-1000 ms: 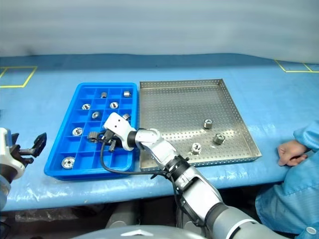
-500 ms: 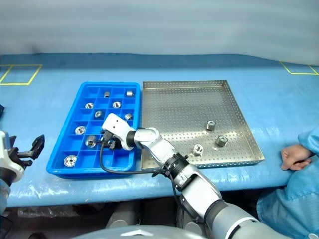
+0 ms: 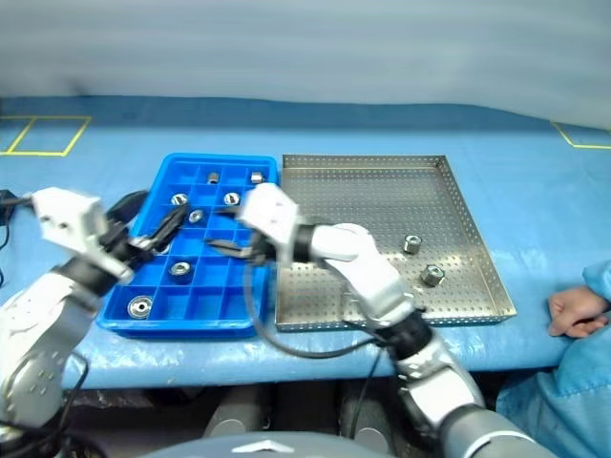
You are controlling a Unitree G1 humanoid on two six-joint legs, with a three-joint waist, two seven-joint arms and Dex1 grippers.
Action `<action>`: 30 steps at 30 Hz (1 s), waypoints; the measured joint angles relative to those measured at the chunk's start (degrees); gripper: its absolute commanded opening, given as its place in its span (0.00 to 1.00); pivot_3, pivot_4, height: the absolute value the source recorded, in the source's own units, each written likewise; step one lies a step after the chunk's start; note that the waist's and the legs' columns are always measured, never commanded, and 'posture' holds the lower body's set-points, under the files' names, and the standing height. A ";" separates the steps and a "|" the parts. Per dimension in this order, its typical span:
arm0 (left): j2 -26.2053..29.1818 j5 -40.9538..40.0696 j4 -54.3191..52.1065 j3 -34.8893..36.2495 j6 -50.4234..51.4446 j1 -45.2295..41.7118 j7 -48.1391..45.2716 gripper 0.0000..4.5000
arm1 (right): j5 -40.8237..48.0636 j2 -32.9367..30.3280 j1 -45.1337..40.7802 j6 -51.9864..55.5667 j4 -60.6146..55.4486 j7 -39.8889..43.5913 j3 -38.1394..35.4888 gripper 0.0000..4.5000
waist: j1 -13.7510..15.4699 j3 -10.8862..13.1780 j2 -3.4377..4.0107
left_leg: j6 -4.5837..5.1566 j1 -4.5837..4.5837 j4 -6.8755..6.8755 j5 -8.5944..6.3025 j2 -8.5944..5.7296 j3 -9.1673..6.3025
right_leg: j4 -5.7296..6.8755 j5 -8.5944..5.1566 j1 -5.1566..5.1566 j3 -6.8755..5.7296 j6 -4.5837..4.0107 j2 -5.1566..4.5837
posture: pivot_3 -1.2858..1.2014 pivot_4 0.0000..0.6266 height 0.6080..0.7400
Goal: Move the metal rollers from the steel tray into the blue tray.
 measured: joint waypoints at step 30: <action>-7.13 23.49 36.73 -39.57 -12.18 -19.13 -22.45 1.00 | -14.00 -18.70 20.26 16.97 -15.74 -9.87 -5.23 0.53 | -15.56 0.08 0.21 | 0.21 0.15 -0.02 -0.11 0.00 0.26 | 0.19 -0.02 -0.13 0.79 0.69 0.21 | 0.39 0.24 1.00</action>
